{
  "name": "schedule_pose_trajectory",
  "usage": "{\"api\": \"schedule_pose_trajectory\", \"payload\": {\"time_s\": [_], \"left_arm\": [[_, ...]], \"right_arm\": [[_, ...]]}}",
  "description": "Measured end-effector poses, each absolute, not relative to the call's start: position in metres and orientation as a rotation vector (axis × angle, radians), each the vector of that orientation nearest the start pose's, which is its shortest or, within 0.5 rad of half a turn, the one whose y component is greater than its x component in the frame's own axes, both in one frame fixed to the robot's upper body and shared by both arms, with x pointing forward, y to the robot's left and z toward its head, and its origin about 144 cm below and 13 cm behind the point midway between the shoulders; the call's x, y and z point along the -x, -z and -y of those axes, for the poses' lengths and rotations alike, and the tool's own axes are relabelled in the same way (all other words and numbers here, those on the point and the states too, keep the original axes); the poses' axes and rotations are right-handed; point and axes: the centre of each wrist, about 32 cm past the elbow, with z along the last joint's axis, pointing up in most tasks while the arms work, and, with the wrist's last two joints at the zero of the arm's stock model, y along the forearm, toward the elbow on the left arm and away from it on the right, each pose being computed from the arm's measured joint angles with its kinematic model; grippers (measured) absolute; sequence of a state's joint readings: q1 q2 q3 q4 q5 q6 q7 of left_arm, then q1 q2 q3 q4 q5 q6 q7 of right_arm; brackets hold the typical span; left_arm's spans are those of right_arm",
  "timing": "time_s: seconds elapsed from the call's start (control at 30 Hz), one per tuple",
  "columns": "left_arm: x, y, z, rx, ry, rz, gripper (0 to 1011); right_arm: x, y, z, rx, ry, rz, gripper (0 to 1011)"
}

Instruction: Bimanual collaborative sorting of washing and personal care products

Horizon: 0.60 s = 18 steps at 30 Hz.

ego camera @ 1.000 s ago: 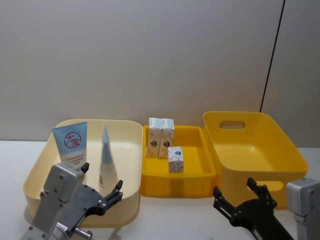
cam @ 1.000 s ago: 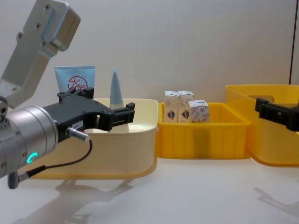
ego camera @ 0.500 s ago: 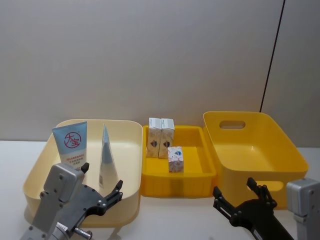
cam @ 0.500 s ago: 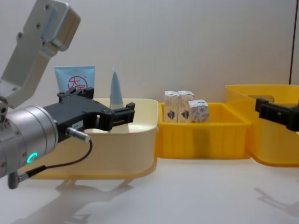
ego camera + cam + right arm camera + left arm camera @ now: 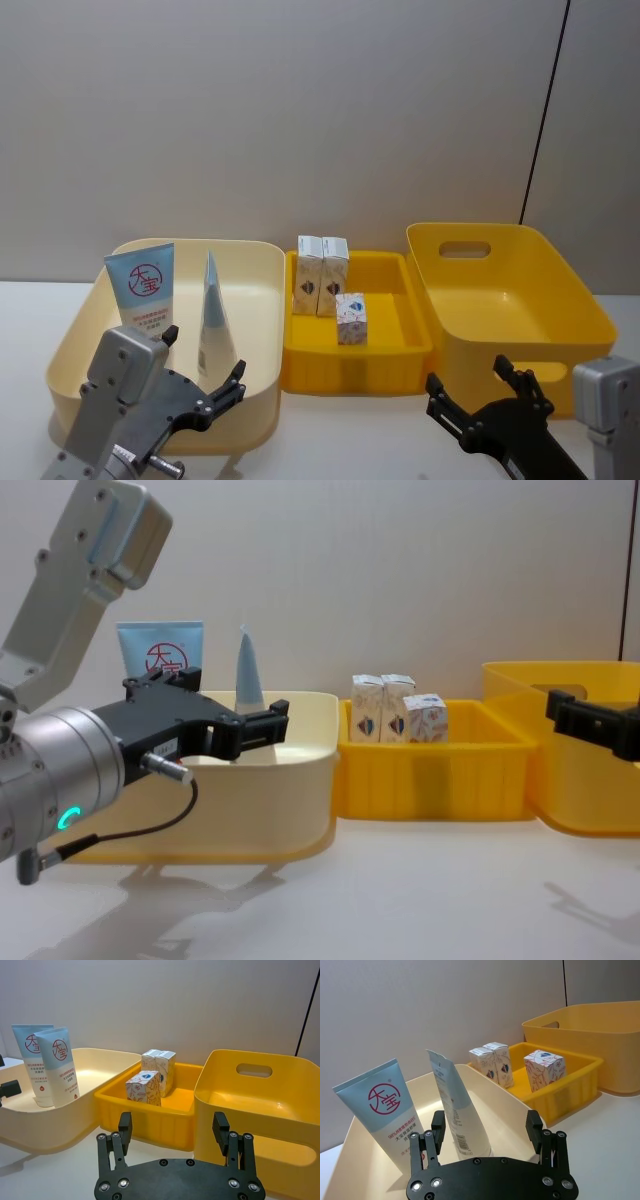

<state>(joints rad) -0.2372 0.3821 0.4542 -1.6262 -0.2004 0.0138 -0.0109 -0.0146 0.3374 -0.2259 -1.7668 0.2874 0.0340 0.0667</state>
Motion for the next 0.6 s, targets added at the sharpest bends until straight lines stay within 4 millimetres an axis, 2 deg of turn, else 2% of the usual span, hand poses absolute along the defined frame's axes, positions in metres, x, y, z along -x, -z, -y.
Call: {"api": "schedule_pose_trajectory", "payload": {"time_s": [0.6], "left_arm": [[-0.492,-1.2044,-0.1984,-0.061,-1.124,0.268,1003]], "right_arm": [[-0.4433,-1.1887,0.2371,-0.026,1.229,0.075,1001]]}}
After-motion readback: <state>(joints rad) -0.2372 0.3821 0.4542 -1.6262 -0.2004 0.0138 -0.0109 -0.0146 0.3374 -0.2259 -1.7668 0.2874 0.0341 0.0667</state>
